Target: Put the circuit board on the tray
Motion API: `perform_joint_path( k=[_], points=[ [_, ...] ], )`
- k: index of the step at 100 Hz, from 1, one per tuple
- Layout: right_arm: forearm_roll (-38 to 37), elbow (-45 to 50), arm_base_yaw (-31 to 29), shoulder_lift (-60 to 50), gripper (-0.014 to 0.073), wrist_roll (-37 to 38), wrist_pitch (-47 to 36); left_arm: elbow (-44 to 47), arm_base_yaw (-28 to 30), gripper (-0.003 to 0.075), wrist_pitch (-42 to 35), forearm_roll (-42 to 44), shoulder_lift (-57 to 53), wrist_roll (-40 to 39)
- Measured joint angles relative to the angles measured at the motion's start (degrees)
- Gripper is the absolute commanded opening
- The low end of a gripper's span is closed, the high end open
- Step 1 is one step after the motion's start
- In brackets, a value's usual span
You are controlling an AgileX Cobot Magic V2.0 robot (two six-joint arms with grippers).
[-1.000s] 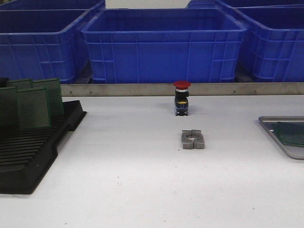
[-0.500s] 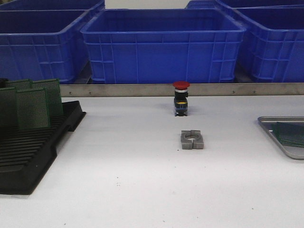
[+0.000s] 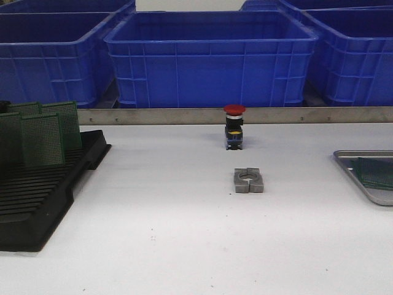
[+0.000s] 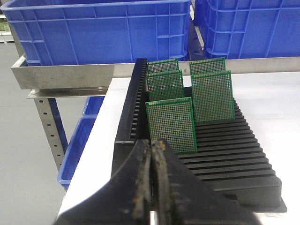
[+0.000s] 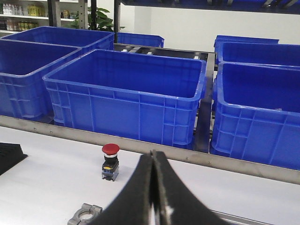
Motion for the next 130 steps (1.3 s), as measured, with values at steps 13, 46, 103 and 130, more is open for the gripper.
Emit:
perform_joint_path(
  k=[13, 46, 103, 130],
  points=[
    [0.0, 0.0, 0.0, 0.0, -0.006, 0.0, 0.0, 0.0, 0.0, -0.002, 0.0, 0.0, 0.0, 0.0],
    [0.0, 0.0, 0.0, 0.0, -0.006, -0.11, 0.0, 0.0, 0.0, -0.002, 0.12, 0.0, 0.0, 0.0],
    [0.0, 0.11, 0.0, 0.0, -0.006, -0.11, -1.1, 0.0, 0.0, -0.002, 0.2, 0.0, 0.0, 0.0],
    [-16.08, 4.99, -4.05, -0.39, -0.006, 9.71, -7.5, 0.0, 0.0, -0.002, 0.2, 0.0, 0.0, 0.0]
  ],
)
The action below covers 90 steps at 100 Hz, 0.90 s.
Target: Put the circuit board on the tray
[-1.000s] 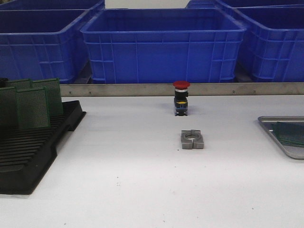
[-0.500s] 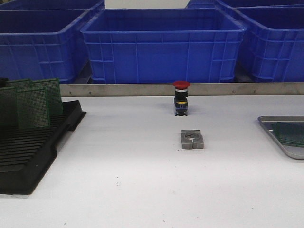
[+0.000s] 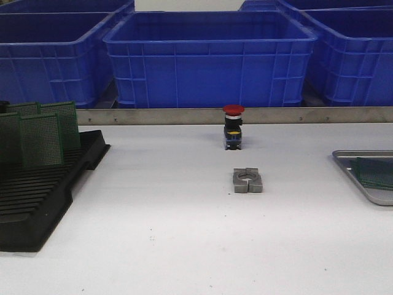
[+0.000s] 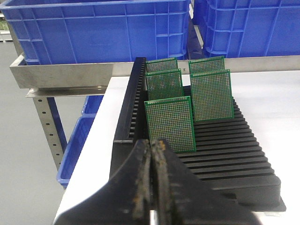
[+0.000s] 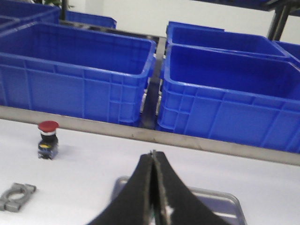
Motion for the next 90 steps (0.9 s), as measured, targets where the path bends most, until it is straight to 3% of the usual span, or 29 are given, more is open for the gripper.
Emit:
perform_joint_path(
  k=[23, 33, 48, 90],
  points=[
    [-42.01, 7.24, -2.49, -4.71, -0.006, 42.52, -0.73, 0.0, 0.0, -0.002, 0.04, 0.0, 0.0, 0.0],
    [-53.5, 9.63, -2.49, -8.44, -0.006, 57.46, 0.41, 0.0, 0.0, -0.002, 0.13, 0.0, 0.0, 0.0],
    [-58.39, 9.95, -2.49, -12.32, -0.006, 63.36, 3.99, 0.0, 0.0, -0.002, 0.13, 0.0, 0.0, 0.0],
    [-58.98, 9.95, -2.49, -12.46, -0.006, 64.37, 5.65, 0.0, 0.0, -0.002, 0.16, 0.0, 0.0, 0.0]
  ],
)
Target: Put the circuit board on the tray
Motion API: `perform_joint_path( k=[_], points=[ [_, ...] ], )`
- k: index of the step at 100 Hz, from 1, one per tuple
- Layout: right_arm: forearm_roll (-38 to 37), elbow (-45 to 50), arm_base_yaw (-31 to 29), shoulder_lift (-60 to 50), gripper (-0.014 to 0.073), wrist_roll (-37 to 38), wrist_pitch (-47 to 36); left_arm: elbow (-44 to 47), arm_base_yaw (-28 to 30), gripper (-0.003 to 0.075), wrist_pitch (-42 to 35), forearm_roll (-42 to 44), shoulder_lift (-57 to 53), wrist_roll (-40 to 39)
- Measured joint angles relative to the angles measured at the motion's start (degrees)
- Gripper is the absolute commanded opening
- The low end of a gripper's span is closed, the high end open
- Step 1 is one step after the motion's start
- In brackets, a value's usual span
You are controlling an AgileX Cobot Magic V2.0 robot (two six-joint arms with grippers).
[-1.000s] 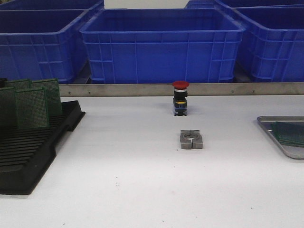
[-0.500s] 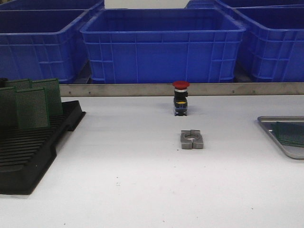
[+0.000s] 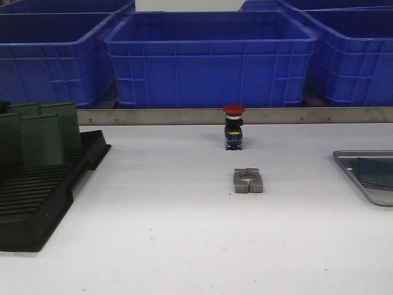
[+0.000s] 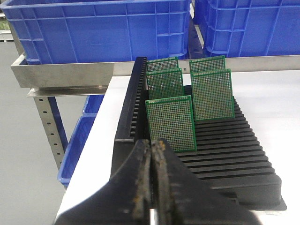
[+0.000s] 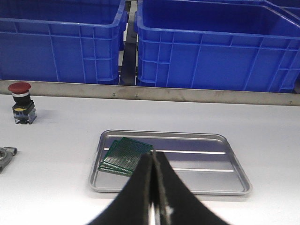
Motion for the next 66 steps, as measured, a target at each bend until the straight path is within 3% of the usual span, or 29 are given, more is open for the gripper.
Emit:
perform_joint_path(
  k=[66],
  points=[
    [-0.03, 0.0, 0.0, 0.0, -0.006, 0.09, 0.46, 0.0, 0.0, -0.002, 0.0, 0.0, 0.0, 0.0]
  ],
)
